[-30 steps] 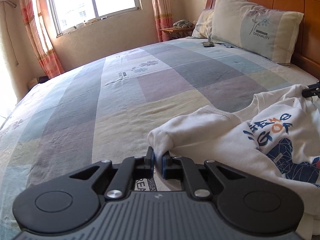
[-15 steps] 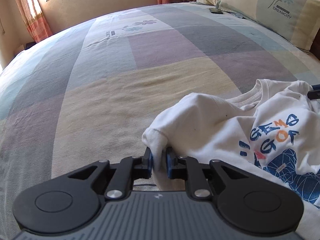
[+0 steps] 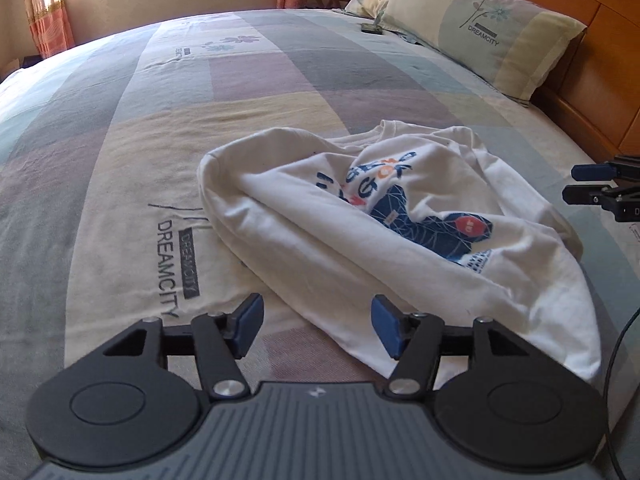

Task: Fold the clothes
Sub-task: 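Lower the sweatshirt onto the bed with the left tool and open it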

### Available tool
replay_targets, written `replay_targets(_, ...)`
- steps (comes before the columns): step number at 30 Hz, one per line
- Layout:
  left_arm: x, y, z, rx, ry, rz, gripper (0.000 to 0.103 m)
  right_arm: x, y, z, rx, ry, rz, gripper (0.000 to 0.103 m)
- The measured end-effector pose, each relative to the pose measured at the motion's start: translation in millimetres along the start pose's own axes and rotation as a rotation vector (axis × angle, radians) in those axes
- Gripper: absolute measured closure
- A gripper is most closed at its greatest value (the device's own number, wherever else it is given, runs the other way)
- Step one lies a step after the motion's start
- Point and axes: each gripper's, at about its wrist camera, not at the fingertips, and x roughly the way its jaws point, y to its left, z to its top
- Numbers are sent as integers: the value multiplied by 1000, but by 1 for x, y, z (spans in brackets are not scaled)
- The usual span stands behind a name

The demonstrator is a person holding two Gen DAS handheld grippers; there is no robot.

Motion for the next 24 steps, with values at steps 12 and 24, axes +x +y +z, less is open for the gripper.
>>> replay_targets(12, -14, -81, -95, 16, -54, -145, 39, -102, 63, -141, 90, -20, 105, 16)
replay_targets(24, 15, -88, -106, -57, -188, -128, 73, -123, 50, -194, 278, -11, 97, 16)
